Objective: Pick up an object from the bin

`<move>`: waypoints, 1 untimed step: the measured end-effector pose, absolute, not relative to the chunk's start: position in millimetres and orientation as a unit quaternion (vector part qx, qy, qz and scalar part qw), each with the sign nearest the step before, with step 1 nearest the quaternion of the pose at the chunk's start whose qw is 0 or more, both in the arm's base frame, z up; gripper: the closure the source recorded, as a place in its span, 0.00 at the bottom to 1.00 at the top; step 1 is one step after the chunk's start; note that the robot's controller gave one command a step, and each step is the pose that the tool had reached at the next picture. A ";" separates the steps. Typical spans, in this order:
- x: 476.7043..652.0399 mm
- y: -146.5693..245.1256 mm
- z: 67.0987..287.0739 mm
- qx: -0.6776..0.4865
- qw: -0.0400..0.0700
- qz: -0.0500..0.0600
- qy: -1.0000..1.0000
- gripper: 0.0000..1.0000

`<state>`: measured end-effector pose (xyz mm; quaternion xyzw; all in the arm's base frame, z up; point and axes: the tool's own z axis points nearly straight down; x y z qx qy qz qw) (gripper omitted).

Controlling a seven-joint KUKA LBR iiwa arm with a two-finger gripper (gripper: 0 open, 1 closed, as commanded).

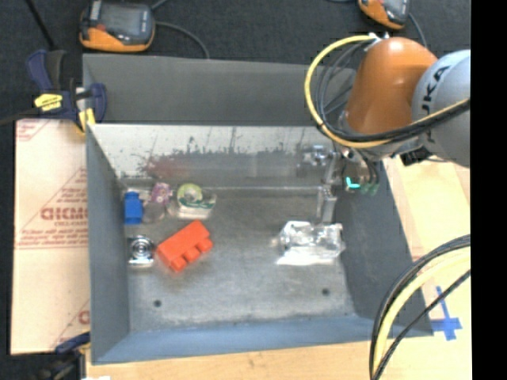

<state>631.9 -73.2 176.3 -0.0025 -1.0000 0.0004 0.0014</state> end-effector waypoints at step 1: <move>563.8 -83.5 68.3 0.076 0.000 0.001 -0.997 0.00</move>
Offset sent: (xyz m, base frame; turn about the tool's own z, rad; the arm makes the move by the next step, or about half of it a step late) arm -0.0673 -0.0087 -0.1063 -0.1583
